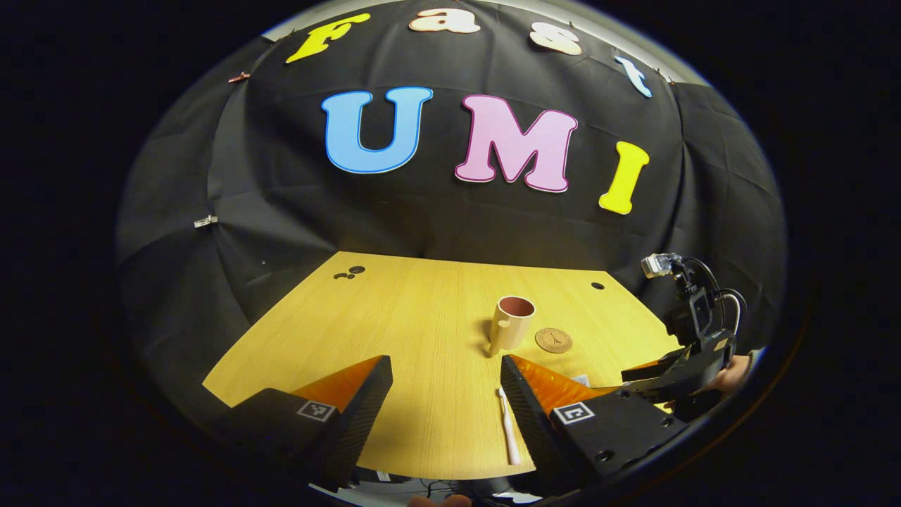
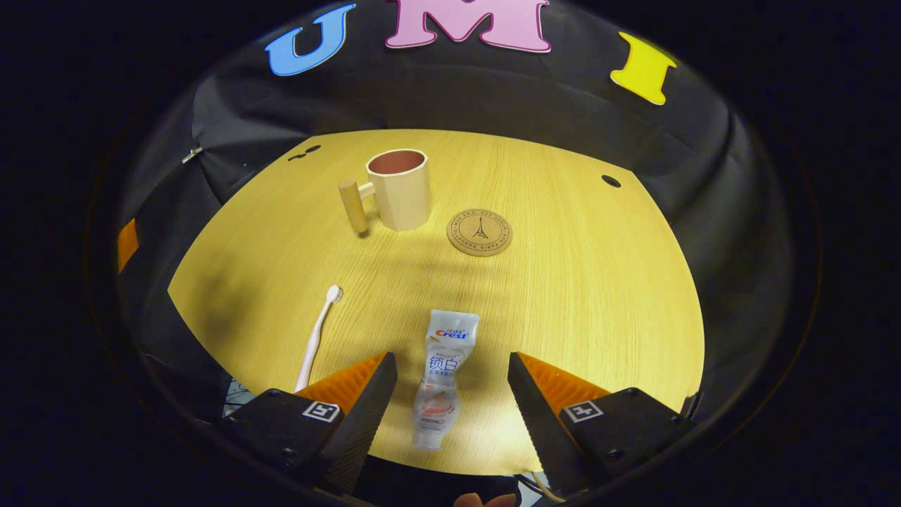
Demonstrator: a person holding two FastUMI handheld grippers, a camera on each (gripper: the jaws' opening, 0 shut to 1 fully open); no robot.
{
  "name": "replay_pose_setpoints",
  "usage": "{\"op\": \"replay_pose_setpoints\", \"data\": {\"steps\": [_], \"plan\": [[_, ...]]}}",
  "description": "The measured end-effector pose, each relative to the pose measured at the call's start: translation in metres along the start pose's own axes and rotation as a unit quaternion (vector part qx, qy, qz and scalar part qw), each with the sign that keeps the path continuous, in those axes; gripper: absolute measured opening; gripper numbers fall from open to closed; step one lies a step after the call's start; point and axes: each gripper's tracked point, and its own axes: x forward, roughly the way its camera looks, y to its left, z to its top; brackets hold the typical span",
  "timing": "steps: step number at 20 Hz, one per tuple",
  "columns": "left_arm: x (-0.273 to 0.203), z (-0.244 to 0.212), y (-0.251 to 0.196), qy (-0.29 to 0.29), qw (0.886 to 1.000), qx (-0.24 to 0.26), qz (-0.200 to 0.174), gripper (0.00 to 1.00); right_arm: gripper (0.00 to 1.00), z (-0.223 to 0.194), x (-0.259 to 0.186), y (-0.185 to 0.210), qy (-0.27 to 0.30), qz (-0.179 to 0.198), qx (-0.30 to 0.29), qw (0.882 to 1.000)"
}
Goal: Put the toothbrush and toothpaste on the desktop into the cup, then pick up the cup and place it on the coaster on the desktop.
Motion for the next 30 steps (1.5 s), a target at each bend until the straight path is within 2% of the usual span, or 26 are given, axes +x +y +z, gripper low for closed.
{"op": "replay_pose_setpoints", "data": {"steps": [8, 16, 24, 26, 27, 29, 30], "plan": [[0.005, -0.004, 0.014, 0.005, 1.000, -0.007, 0.008, 0.96, 0.98, -0.023, 0.030, 0.004, 0.056, -0.011, 0.006, 0.998], [0.004, -0.004, 0.019, 0.007, 1.000, -0.002, 0.012, 0.96, 0.97, -0.029, 0.049, 0.003, 0.091, -0.020, 0.017, 0.996], [-0.004, -0.009, 0.020, 0.008, 1.000, 0.004, 0.022, 0.96, 0.80, -0.033, 0.053, 0.006, 0.118, -0.012, 0.049, 0.992], [-0.005, -0.010, 0.020, 0.009, 1.000, 0.001, 0.024, 0.96, 0.73, -0.033, 0.053, 0.003, 0.119, -0.014, 0.053, 0.991], [-0.006, -0.010, 0.019, 0.010, 1.000, 0.000, 0.026, 0.96, 0.62, -0.034, 0.054, 0.002, 0.119, -0.013, 0.052, 0.991], [-0.010, -0.013, 0.017, 0.011, 0.999, -0.005, 0.031, 0.96, 0.49, -0.035, 0.053, 0.002, 0.119, -0.008, 0.042, 0.992], [-0.013, -0.015, 0.016, 0.011, 0.999, -0.007, 0.033, 0.96, 0.48, -0.036, 0.052, 0.002, 0.117, -0.006, 0.036, 0.992]]}}
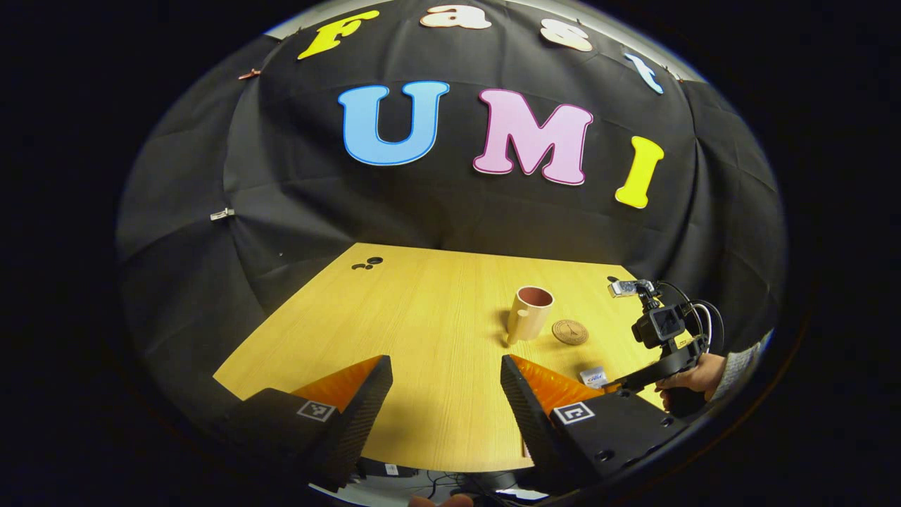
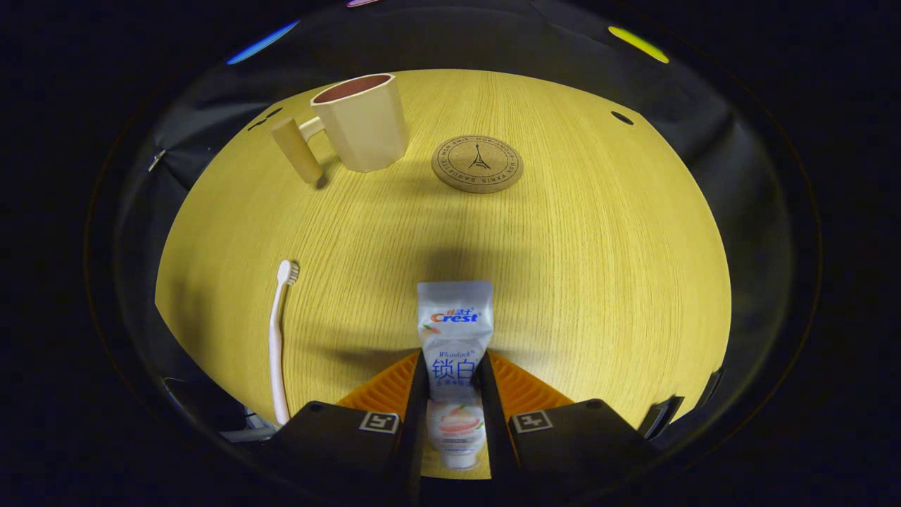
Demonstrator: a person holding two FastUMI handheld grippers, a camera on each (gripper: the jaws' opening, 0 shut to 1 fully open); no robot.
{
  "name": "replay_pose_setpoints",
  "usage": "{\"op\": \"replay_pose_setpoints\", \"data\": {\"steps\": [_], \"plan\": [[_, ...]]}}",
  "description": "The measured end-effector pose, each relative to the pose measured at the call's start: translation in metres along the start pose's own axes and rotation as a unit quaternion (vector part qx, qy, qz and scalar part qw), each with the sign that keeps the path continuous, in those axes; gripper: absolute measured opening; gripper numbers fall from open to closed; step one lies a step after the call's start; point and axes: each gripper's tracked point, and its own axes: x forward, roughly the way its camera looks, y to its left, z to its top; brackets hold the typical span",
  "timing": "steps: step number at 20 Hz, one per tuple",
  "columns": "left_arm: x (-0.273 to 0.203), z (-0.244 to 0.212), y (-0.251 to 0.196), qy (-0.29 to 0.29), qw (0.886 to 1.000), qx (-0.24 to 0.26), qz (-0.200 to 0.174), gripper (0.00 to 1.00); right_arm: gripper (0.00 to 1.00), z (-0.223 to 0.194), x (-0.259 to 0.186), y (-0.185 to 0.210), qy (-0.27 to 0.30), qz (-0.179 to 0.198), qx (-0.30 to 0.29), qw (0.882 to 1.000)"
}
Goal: Put the toothbrush and toothpaste on the desktop into the cup, then pick up the cup and place it on the coaster on the desktop.
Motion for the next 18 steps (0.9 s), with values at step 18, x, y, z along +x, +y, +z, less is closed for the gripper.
{"op": "replay_pose_setpoints", "data": {"steps": [18], "plan": [[-0.002, -0.038, -0.052, 0.045, 0.999, -0.004, 0.016, 0.96, 0.33, 0.022, -0.074, -0.019, -0.145, 0.110, -0.028, 0.983]]}}
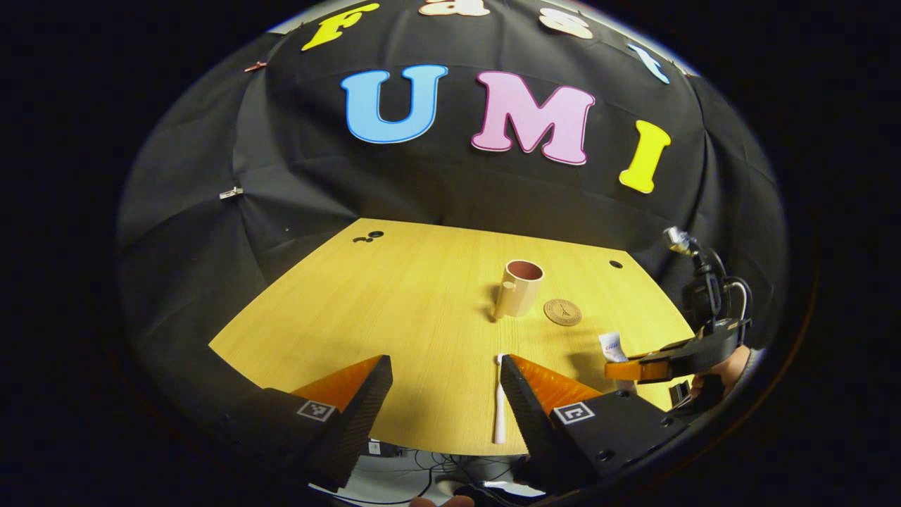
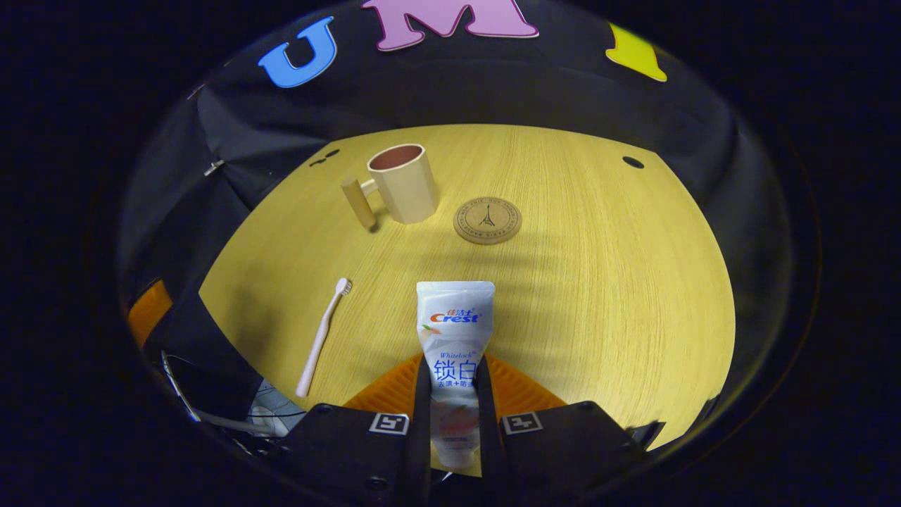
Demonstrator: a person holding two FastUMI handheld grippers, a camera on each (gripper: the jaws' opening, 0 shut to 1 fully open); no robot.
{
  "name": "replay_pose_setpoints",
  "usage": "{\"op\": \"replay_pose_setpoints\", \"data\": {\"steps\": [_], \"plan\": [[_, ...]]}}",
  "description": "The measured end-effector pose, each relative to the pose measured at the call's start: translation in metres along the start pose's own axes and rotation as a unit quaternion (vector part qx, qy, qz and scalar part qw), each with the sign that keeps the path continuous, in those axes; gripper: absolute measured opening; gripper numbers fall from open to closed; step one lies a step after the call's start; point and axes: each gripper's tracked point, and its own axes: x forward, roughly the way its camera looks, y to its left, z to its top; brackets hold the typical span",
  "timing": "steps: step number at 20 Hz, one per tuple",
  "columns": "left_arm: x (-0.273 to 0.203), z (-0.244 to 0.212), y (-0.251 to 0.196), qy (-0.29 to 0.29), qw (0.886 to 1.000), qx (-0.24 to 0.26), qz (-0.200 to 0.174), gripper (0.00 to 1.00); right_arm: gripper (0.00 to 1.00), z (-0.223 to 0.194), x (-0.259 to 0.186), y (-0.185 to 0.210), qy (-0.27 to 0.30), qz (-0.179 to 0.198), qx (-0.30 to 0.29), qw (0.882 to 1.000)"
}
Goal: Put the toothbrush and toothpaste on the desktop into the cup, then pick up the cup and place it on the coaster on the desktop.
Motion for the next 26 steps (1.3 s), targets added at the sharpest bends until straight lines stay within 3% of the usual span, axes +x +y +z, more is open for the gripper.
{"op": "replay_pose_setpoints", "data": {"steps": [5, 11, 20, 21, 26], "plan": [[0.025, -0.018, -0.026, 0.032, 0.999, 0.034, -0.021, 0.96, 0.33, 0.011, -0.026, -0.003, -0.027, 0.028, 0.000, 0.999], [0.063, -0.058, -0.052, 0.109, 0.992, 0.051, -0.036, 0.96, 0.33, 0.015, -0.041, -0.018, -0.036, 0.036, -0.001, 0.999], [0.120, -0.105, -0.067, 0.198, 0.976, 0.087, -0.036, 0.94, 0.33, 0.014, -0.047, -0.036, -0.033, 0.040, 0.009, 0.999], [0.126, -0.107, -0.067, 0.204, 0.974, 0.094, -0.032, 0.93, 0.38, 0.015, -0.048, -0.038, -0.033, 0.041, 0.010, 0.999], [0.145, -0.119, -0.062, 0.236, 0.966, 0.107, -0.017, 0.85, 0.33, 0.017, -0.048, -0.049, -0.030, 0.043, 0.013, 0.999]]}}
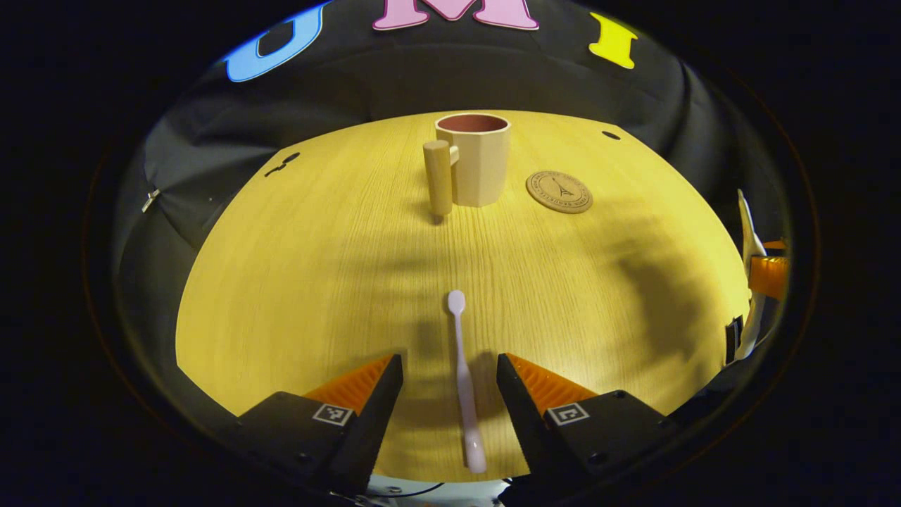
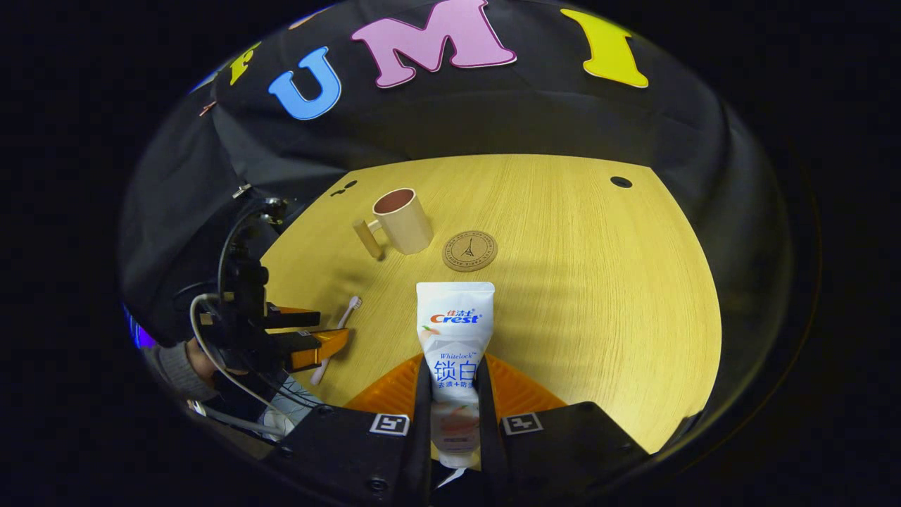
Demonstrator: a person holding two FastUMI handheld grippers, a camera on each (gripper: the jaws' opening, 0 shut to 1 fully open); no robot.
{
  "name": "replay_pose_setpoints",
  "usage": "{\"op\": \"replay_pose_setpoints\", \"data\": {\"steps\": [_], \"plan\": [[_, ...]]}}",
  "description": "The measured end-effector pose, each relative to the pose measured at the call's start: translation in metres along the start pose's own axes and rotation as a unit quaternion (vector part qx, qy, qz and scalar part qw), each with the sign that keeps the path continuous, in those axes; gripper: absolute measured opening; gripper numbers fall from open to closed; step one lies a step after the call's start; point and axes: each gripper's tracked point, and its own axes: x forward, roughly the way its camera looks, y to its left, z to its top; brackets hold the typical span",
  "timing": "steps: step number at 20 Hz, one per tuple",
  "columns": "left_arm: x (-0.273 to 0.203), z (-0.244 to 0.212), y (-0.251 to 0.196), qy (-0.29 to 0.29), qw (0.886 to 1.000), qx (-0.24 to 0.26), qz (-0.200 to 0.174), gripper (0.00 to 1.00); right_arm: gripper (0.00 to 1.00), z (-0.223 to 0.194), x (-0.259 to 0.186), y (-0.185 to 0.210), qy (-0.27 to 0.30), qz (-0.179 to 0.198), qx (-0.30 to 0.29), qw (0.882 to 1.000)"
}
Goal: Put the toothbrush and toothpaste on the desktop into the cup, then pick up the cup and place it on the coaster on the desktop.
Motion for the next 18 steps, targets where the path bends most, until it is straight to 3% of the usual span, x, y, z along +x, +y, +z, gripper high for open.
{"op": "replay_pose_setpoints", "data": {"steps": [4, 7, 8, 9, 10, 11, 13, 14, 18], "plan": [[0.006, -0.001, -0.006, 0.014, 1.000, -0.008, -0.010, 0.83, 0.33, 0.001, 0.000, -0.010, 0.002, -0.001, 0.002, 1.000], [0.009, -0.002, -0.012, 0.029, 0.999, -0.013, -0.019, 0.76, 0.33, 0.005, 0.002, -0.015, 0.002, 0.001, 0.009, 1.000], [0.010, -0.003, -0.013, 0.034, 0.999, -0.022, -0.021, 0.74, 0.27, 0.006, 0.004, -0.016, 0.003, 0.002, 0.011, 1.000], [0.010, -0.001, -0.014, 0.037, 0.998, -0.036, -0.020, 0.72, 0.27, 0.008, 0.005, -0.017, 0.001, 0.003, 0.014, 1.000], [0.011, -0.003, -0.014, 0.041, 0.998, -0.038, -0.020, 0.70, 0.39, 0.010, 0.006, -0.016, 0.001, 0.006, 0.017, 1.000], [0.011, -0.004, -0.014, 0.044, 0.998, -0.028, -0.021, 0.75, 0.33, 0.013, 0.007, -0.016, -0.001, 0.007, 0.018, 1.000], [0.014, -0.002, -0.019, 0.049, 0.998, -0.011, -0.030, 0.69, 0.27, 0.018, 0.010, -0.016, -0.004, 0.011, 0.020, 1.000], [0.013, -0.002, -0.020, 0.051, 0.998, -0.006, -0.032, 0.53, 0.27, 0.022, 0.011, -0.014, -0.008, 0.013, 0.021, 1.000], [0.013, 0.001, -0.027, 0.062, 0.997, 0.002, -0.041, 0.22, 0.33, 0.039, 0.015, -0.010, -0.021, 0.020, 0.024, 0.999]]}}
